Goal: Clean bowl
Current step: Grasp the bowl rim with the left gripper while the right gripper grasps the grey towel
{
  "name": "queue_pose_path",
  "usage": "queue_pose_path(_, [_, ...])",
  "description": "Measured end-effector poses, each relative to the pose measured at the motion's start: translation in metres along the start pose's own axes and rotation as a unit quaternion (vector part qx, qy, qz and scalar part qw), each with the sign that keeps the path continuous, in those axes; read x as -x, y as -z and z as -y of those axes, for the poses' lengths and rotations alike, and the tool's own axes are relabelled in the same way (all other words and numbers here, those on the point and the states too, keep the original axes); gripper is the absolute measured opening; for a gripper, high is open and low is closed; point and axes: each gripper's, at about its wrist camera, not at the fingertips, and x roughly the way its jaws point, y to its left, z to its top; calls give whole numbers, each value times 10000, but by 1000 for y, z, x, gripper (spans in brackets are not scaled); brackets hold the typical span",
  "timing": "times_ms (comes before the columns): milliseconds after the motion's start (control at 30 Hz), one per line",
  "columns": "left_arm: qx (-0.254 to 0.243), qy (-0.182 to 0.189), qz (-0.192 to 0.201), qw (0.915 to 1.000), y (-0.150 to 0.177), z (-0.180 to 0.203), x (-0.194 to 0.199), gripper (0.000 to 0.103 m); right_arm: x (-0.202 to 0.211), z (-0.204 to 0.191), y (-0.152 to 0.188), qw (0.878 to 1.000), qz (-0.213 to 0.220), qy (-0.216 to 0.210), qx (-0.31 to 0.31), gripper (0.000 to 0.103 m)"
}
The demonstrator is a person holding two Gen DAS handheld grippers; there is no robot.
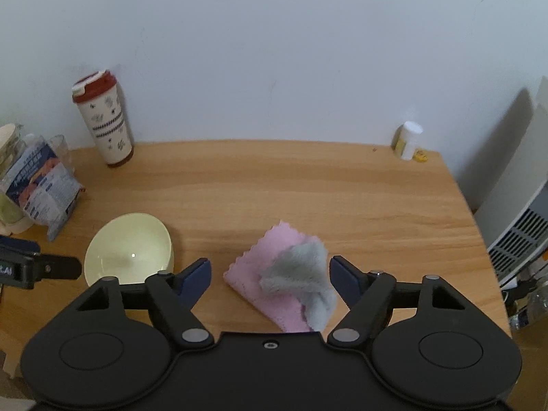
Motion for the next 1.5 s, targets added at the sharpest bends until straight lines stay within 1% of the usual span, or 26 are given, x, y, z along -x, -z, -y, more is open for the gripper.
queue_pose_path(67, [25, 43, -34, 10000, -1, -2, -5, 90, -9, 4, 0, 9999, -90, -46, 22, 78])
queue_pose_path(167, [66, -209, -120, 9997, -1, -3, -18, 88, -25, 12, -2, 9993, -283, -242, 13, 78])
queue_pose_path(233, [299, -380, -282, 9984, -3, -5, -29, 87, -35, 17, -5, 9986, -395, -356, 23, 78])
queue_pose_path(267, [332, -387, -294, 9983, -4, -5, -30, 83, -40, 18, -7, 9982, -446, -401, 68, 78])
queue_pose_path(333, [603, -390, -304, 9970, -7, -7, -36, 83, -50, 21, -10, 9972, -548, -483, 186, 78])
queue_pose_path(400, [713, -536, -348, 9954, -7, -8, -39, 82, -57, 23, -13, 9963, -608, -538, 295, 78])
queue_pose_path(433, [777, -628, -382, 9943, -8, -8, -42, 79, -64, 26, -16, 9950, -705, -607, 361, 78])
queue_pose_path(467, [792, -636, -390, 9941, -9, -7, -44, 77, -70, 29, -19, 9939, -784, -678, 388, 78])
queue_pose_path(533, [849, -676, -401, 9933, -8, -7, -47, 76, -77, 32, -22, 9929, -820, -765, 396, 78])
queue_pose_path(633, [1015, -935, -501, 9892, -5, -8, -54, 63, -89, 36, -25, 9906, -899, -905, 487, 78])
queue_pose_path(667, [1068, -954, -521, 9883, -4, -9, -55, 62, -93, 37, -25, 9893, -935, -979, 537, 78])
queue_pose_path(700, [1095, -956, -528, 9880, -3, -9, -56, 62, -95, 38, -25, 9886, -950, -1017, 567, 79])
queue_pose_path(800, [1399, -866, -551, 9848, 5, -12, -60, 62, -102, 42, -20, 9851, -1031, -1180, 701, 79])
queue_pose_path(867, [1486, -812, -545, 9841, 6, -13, -61, 62, -105, 43, -15, 9835, -1066, -1233, 781, 79])
queue_pose_path(900, [1588, -694, -552, 9833, 9, -14, -62, 61, -106, 44, -14, 9831, -1064, -1244, 819, 79])
queue_pose_path(1000, [1580, -592, -592, 9839, 9, -14, -64, 59, -108, 47, -9, 9829, -1068, -1296, 759, 80])
queue_pose_path(1067, [1486, -538, -694, 9850, 6, -15, -69, 47, -111, 46, -8, 9834, -1048, -1245, 803, 81])
queue_pose_path(1200, [1271, -459, -782, 9877, 0, -15, -73, 43, -118, 43, -7, 9849, -980, -1073, 938, 81])
queue_pose_path(1267, [1249, -481, -825, 9876, -1, -16, -74, 36, -120, 43, -7, 9860, -1002, -1004, 874, 81])
queue_pose_path(1333, [1204, -330, -841, 9886, -2, -18, -76, 34, -123, 42, -6, 9859, -1045, -972, 870, 81])
queue_pose_path(1400, [1089, -394, -915, 9891, -3, -19, -77, 28, -126, 38, -4, 9852, -1069, -860, 1024, 81])
queue_pose_path(1433, [1107, -369, -909, 9890, -4, -21, -77, 23, -128, 36, -3, 9844, -1089, -771, 1148, 81])
queue_pose_path(1500, [1158, -307, -891, 9888, -5, -25, -75, 23, -132, 32, 0, 9822, -1216, -749, 1218, 80])
